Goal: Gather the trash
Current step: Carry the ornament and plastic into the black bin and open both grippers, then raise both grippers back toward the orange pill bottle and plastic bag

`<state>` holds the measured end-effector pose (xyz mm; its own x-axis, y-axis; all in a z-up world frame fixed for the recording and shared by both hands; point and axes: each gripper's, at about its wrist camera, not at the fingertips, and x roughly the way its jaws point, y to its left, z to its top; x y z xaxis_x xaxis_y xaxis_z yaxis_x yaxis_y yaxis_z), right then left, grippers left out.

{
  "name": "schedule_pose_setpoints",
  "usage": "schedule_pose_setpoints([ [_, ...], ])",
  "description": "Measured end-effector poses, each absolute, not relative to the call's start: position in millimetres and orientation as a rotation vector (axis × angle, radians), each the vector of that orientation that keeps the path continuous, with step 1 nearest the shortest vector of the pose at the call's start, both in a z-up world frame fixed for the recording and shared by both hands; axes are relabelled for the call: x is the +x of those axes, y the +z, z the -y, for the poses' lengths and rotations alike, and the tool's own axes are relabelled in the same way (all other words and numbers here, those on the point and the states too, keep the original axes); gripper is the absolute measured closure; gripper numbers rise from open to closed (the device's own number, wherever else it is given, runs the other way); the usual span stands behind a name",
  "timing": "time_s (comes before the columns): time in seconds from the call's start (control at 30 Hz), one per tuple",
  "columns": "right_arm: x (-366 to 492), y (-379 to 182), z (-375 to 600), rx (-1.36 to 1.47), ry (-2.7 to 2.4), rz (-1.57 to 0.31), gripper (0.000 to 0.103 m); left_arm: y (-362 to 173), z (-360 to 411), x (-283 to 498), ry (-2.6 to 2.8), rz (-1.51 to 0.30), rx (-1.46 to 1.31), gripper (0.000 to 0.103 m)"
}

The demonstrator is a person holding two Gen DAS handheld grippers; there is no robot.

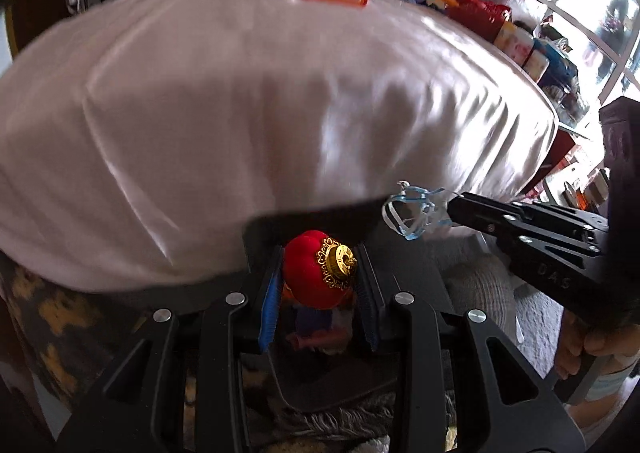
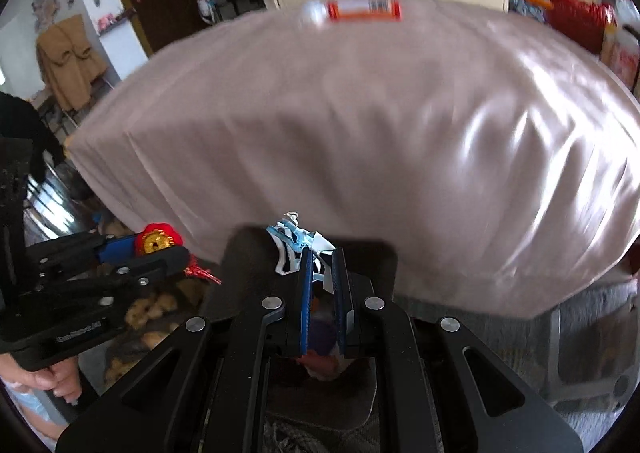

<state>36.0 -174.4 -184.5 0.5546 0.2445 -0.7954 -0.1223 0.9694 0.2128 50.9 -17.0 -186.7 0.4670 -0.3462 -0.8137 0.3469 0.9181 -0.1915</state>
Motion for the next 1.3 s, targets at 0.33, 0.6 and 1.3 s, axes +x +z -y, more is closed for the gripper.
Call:
schedule_pose_setpoints([
  [0.33, 31.5, -232.9, 175.1, 0.206, 0.200, -1.074, 0.092, -246.5, 26.2, 38.6, -0.482, -1.120, -0.012, 0.071],
  [0.6, 38.8, -238.3, 174.9, 0.224, 0.190, -1.106, 0.090, -254.6, 27.5, 43.9, -0.478, -1.152, -0.004, 0.065],
  [1.3, 43.8, -175.6, 220.6, 0.264, 0.092, -0.930, 0.008, -194.5, 5.9, 52.6, -0.372, -1.004, 0.024, 0.011],
])
